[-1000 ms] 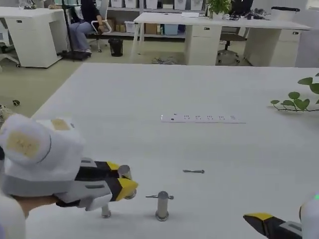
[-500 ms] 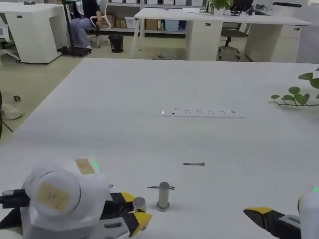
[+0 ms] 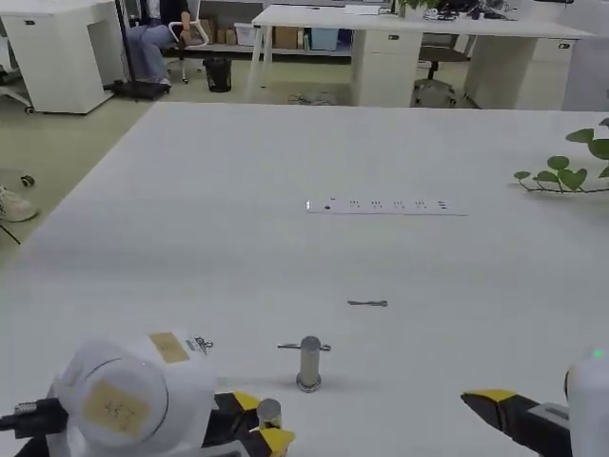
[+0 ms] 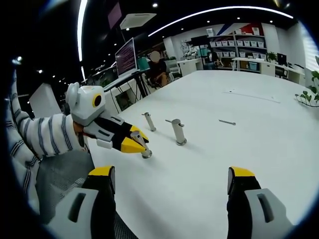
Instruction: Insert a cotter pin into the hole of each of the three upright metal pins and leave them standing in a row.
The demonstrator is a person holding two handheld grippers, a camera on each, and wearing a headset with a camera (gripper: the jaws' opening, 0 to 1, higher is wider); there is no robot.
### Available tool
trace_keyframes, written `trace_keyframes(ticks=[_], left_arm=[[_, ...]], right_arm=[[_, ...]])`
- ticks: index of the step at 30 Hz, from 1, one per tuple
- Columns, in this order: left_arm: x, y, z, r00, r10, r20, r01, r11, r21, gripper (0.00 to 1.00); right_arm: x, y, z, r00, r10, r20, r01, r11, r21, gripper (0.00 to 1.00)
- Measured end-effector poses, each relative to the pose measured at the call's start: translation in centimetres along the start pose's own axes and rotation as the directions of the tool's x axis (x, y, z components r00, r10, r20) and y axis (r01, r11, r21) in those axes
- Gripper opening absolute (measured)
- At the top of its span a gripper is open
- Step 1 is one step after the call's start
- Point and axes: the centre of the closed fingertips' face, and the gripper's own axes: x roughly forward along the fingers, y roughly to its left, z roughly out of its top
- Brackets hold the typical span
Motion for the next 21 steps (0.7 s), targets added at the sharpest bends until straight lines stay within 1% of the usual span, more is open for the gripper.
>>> trace_keyframes(ticks=[2, 5, 9, 11, 13, 15, 21], left_arm=[[0.1, -0.2, -0.1, 1.0000, -0.002, 0.001, 0.002, 1.000, -0.003, 0.09], [0.3, -0.5, -0.1, 1.0000, -0.009, 0.000, 0.009, 1.000, 0.022, 0.09], [0.6, -0.8, -0.5, 0.9997, -0.016, -0.019, 0.017, 0.999, 0.029, 0.09], [0.7, -1.0, -0.7, 0.9995, -0.021, -0.023, 0.022, 0.998, 0.051, 0.09], [0.7, -1.0, -0.7, 0.9994, -0.023, -0.026, 0.024, 0.998, 0.049, 0.09], [0.8, -1.0, -0.9, 0.9994, -0.020, -0.026, 0.022, 0.998, 0.065, 0.09], [0.8, -1.3, -1.3, 0.9990, -0.033, -0.031, 0.035, 0.996, 0.085, 0.09]], right_arm=[[0.0, 0.0, -0.1, 1.0000, 0.000, -0.004, 0.000, 1.000, 0.000, 0.92], [0.1, 0.1, -0.2, 1.0000, 0.002, -0.005, -0.002, 1.000, 0.001, 0.92], [0.1, 0.2, -0.2, 1.0000, 0.003, -0.005, -0.003, 1.000, 0.004, 0.92], [0.1, 0.2, -0.2, 1.0000, 0.003, -0.006, -0.003, 1.000, 0.003, 0.92], [0.1, 0.1, -0.3, 1.0000, 0.001, -0.009, -0.001, 1.000, 0.004, 0.92], [0.1, 0.1, -0.3, 1.0000, 0.001, -0.010, -0.001, 1.000, 0.005, 0.92], [0.1, 0.2, -0.4, 0.9999, 0.004, -0.013, -0.004, 1.000, 0.004, 0.91]])
